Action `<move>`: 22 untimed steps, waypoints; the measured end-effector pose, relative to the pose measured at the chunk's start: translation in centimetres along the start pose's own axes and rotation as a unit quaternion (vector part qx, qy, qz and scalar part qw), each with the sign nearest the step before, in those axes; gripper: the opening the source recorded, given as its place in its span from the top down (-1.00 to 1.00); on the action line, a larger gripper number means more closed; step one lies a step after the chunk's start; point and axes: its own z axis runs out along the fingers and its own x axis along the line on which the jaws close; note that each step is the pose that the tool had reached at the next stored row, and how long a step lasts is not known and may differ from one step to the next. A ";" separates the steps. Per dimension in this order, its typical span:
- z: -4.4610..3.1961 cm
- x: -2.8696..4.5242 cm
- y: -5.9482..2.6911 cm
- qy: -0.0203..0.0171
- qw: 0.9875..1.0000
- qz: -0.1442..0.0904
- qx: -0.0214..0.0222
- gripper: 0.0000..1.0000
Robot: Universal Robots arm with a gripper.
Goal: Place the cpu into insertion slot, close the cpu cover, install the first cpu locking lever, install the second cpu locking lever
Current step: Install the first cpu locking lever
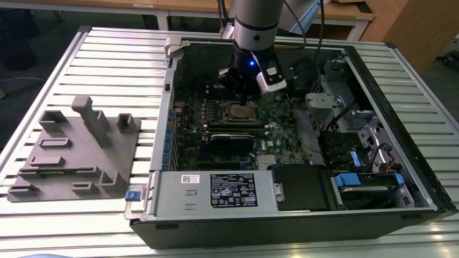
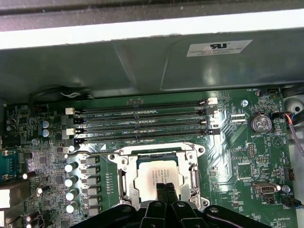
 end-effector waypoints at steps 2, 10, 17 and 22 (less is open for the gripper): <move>0.00 0.00 0.00 0.000 1.000 0.000 0.000 0.79; -0.15 0.00 0.01 0.000 1.000 0.000 0.000 0.79; -1.00 -0.02 0.08 0.000 1.000 0.000 0.000 0.79; -1.40 -0.03 0.11 0.000 1.000 0.000 0.000 0.79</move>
